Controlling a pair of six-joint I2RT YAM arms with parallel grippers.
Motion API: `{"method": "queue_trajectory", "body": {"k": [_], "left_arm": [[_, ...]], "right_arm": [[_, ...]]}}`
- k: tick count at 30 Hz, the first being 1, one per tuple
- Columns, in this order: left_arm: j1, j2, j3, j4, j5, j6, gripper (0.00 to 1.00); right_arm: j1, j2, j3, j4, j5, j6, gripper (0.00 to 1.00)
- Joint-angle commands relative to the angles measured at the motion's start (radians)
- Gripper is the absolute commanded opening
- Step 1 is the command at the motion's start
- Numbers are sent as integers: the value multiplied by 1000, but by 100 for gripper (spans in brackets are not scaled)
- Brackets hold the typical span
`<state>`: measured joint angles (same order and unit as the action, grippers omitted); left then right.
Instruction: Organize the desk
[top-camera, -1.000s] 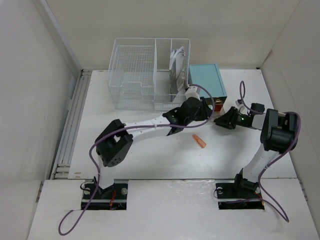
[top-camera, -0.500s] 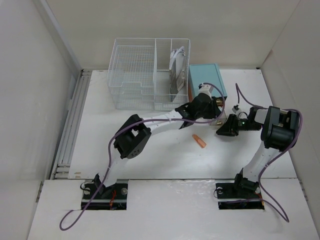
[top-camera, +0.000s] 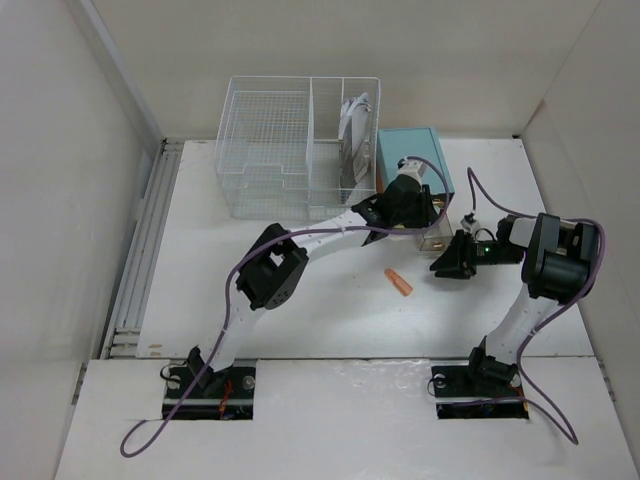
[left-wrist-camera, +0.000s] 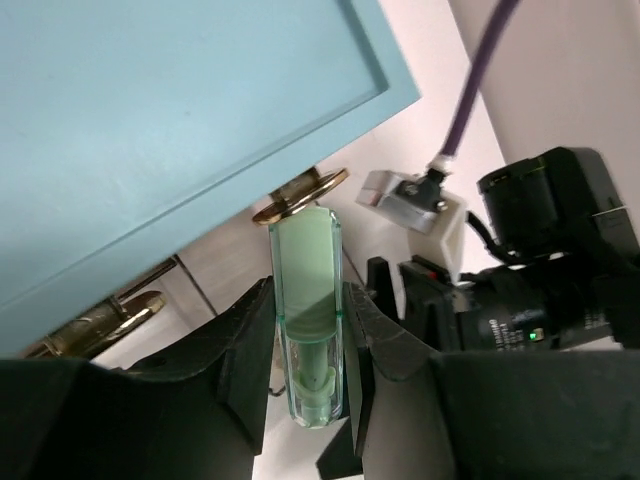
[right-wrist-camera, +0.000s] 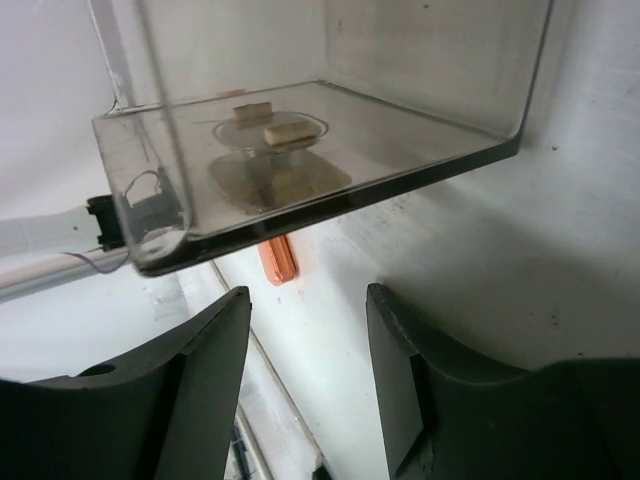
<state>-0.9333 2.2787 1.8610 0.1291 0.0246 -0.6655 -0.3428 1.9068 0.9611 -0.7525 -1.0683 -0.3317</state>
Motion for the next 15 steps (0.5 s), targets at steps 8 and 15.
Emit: {"method": "queue_trajectory", "body": {"k": [8,15], "left_arm": [[25,56,113,-45,28,46,0],[43,74,145,-54,47,46,26]], "right_arm": [[-21,-75,76,-116,-73,-191,56],[-59,-35,96,-211,-137,-305,56]]}}
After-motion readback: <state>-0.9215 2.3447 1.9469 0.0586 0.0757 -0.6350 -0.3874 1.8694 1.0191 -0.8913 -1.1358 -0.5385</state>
